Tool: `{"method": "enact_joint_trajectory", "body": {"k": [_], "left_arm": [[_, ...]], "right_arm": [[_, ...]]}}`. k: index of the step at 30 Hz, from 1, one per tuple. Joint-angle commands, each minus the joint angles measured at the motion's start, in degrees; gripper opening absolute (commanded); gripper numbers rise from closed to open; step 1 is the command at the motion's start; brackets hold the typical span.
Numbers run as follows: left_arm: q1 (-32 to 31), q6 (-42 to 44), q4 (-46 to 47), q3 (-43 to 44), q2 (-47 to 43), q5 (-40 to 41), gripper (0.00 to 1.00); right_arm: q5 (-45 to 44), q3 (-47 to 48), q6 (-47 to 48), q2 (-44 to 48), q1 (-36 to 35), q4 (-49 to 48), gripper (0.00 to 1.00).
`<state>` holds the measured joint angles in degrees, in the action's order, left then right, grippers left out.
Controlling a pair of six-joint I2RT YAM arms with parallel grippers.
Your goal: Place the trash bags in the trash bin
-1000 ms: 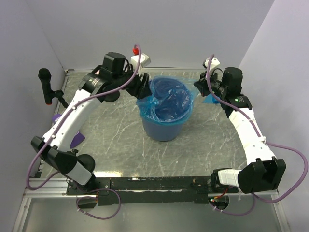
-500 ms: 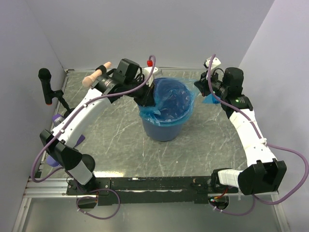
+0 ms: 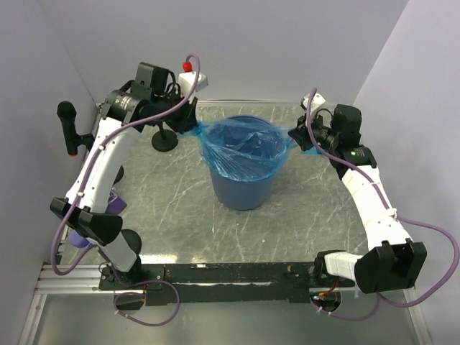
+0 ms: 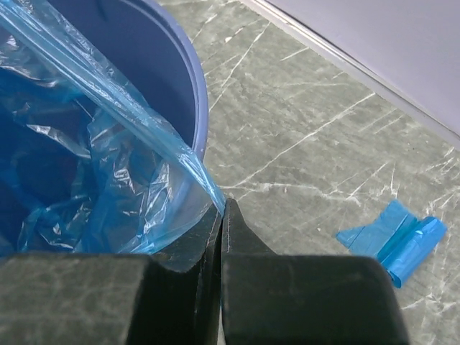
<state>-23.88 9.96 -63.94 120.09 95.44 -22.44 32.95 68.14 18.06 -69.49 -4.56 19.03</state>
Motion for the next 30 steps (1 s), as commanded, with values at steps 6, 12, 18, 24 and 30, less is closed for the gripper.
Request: {"method": "enact_joint_trajectory", "body": {"k": [6,12,18,24,30], "left_arm": [[-0.6,3.2,1.7,-11.2,-6.9,5.9,0.01],[0.4,7.8,10.8,-17.2,-8.2,15.6,0.01],[1.4,9.6,18.5,-13.0,-3.4,20.2,0.01],[1.7,7.9,23.6,-12.9,1.2,20.4,0.01],[2.2,7.7,21.2,-15.0,5.5,18.0,0.0]], "right_arm": [[-0.9,-1.3,3.5,3.8,0.3,2.5,0.0],[-2.7,3.3,3.0,-0.5,0.3,1.7,0.0],[-2.5,11.6,1.9,-7.1,0.3,0.7,0.0],[-3.5,14.7,0.8,-13.6,0.4,-0.9,0.0],[-1.1,16.0,0.9,-18.0,0.5,2.1,0.0]]}}
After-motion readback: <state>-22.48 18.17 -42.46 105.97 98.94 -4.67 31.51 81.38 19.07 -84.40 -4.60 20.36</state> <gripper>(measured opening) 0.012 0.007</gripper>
